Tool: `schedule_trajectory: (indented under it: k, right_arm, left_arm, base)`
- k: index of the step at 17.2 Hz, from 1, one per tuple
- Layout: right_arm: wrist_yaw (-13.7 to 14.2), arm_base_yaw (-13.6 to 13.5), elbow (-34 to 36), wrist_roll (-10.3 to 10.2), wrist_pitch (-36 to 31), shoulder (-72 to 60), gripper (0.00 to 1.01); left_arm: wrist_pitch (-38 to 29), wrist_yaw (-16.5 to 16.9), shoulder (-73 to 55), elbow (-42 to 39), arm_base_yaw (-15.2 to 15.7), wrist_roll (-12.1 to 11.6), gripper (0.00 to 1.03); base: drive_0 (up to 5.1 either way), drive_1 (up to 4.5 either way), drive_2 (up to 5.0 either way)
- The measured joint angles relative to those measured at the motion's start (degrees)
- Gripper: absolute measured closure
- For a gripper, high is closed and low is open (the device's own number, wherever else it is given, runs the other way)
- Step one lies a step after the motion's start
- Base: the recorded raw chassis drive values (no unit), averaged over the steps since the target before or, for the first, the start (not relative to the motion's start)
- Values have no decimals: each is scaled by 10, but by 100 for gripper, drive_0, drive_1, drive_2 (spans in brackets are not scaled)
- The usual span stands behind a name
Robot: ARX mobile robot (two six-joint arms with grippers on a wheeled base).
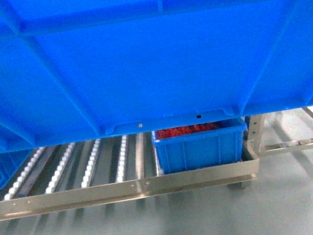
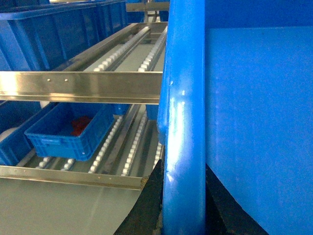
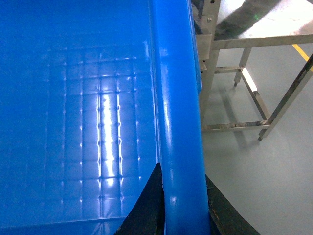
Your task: Place box next to blue box on left shelf
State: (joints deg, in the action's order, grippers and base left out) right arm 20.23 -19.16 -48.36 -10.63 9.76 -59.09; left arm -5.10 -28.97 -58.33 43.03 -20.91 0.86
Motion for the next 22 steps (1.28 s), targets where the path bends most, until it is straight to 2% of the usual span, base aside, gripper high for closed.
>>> schedule_trajectory:
  k: [22]
  right_arm:
    - [0, 0, 0, 0, 0, 0, 91]
  left_arm:
    - [0, 0, 0, 0, 0, 0, 91]
  base:
    - [-493, 244, 244]
